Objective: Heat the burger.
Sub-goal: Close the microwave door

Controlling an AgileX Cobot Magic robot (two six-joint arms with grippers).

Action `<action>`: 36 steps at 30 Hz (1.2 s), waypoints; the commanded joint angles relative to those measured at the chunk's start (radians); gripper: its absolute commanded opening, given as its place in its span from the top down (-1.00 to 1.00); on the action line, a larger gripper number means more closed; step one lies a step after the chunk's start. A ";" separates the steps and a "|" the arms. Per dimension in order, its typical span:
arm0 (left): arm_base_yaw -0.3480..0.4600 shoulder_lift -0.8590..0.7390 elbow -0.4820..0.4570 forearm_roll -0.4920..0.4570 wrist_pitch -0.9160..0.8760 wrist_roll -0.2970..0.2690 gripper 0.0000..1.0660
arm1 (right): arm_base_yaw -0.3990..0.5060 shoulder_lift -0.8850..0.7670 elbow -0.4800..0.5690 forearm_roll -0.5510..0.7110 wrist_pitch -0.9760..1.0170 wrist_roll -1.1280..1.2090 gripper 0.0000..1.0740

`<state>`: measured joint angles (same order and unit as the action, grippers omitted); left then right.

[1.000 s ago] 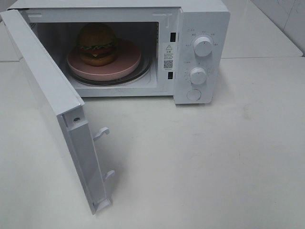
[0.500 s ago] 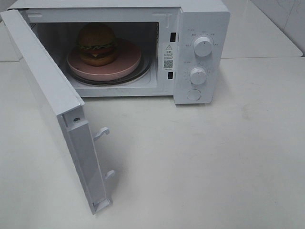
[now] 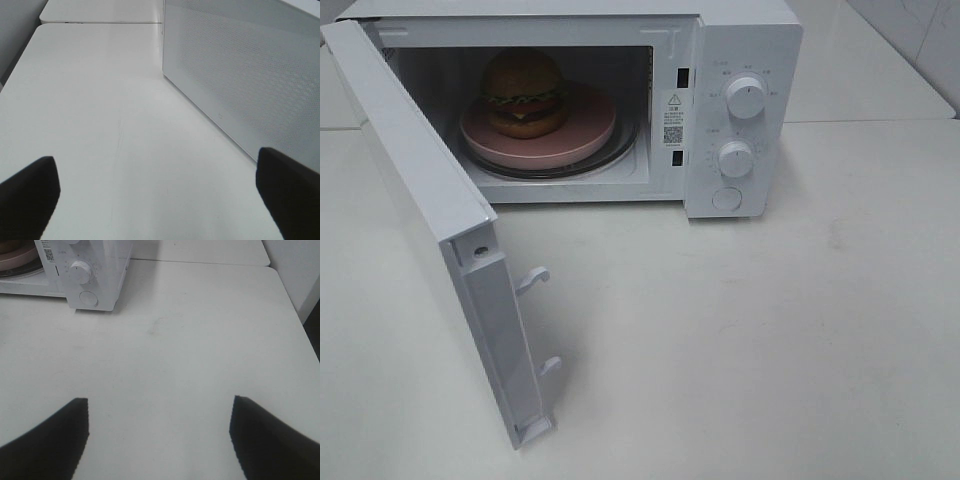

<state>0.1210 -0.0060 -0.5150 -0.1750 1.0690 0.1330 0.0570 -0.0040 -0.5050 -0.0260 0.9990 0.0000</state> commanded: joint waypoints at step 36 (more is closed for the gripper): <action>0.003 -0.005 0.000 -0.010 0.004 -0.006 -0.87 | -0.007 -0.028 0.002 -0.003 -0.006 0.000 -0.40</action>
<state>0.1210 -0.0060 -0.5150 -0.1750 1.0690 0.1330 0.0570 -0.0040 -0.5050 -0.0260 0.9990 0.0000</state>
